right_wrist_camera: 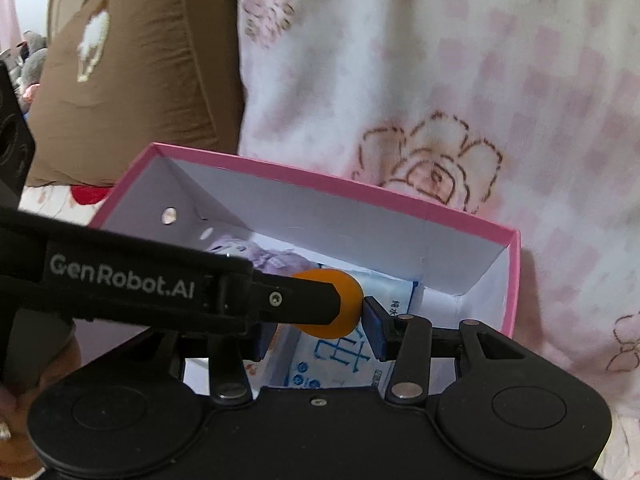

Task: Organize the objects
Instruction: 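Lower the sponge into the box beside the plush toy and open the left gripper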

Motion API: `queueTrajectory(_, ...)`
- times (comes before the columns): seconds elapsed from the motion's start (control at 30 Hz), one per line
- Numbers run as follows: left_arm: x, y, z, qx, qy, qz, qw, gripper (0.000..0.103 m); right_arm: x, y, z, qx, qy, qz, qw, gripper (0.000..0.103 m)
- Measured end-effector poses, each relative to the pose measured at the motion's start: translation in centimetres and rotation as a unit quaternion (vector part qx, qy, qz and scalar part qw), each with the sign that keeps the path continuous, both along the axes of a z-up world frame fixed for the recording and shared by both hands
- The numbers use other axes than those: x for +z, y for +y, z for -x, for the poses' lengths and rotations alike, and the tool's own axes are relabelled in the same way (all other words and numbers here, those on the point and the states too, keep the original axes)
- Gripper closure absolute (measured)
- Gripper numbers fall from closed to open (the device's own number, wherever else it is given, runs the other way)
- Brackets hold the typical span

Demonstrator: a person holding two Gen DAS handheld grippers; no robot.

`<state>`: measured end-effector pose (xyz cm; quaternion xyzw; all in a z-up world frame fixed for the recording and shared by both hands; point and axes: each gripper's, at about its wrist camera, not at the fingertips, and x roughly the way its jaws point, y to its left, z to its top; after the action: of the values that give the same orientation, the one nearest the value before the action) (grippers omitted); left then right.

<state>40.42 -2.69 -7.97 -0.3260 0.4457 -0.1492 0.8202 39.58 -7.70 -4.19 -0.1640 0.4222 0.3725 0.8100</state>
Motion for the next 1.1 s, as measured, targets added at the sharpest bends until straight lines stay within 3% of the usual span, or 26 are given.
queueTrajectory(0.23,-1.0,-0.9,-0.4,0.023,0.015,-0.014,0.9995,0.055,-1.2,0.9,-0.8,0.005,0.008,0.020,1.000,0.053)
queueTrajectory(0.37,-1.0,-0.3,-0.2,0.041,0.012,0.006,0.9991,0.055,-2.0,0.8,-1.3,0.006,0.010,0.031,0.999,0.055)
queueTrajectory(0.47,-1.1,-0.1,-0.4,0.035,0.020,-0.001,0.9992,0.056,-2.6,0.9,-1.7,0.002,0.015,0.029,0.999,0.055)
queueTrajectory(0.63,-0.9,0.3,-0.5,0.029,0.026,-0.019,0.9991,0.059,-2.5,0.8,-1.5,0.013,0.017,0.014,1.000,0.054)
queueTrajectory(0.77,-1.0,-0.2,-0.5,0.024,0.029,-0.034,0.9987,0.068,-2.8,1.0,-1.2,0.017,0.016,0.025,0.999,0.052)
queueTrajectory(0.87,-1.1,-0.1,-0.2,0.042,0.033,-0.048,0.9974,0.069,-3.3,1.1,-1.4,0.017,0.027,0.036,0.999,0.048)
queueTrajectory(0.97,-0.8,-0.2,0.1,0.044,0.017,-0.068,0.9965,0.069,-3.3,0.8,-0.8,0.011,0.036,0.050,0.998,0.036)
queueTrajectory(1.1,-0.8,-0.1,0.2,0.042,0.021,-0.059,0.9972,0.069,-3.8,0.3,0.1,0.011,0.023,0.059,0.998,0.035)
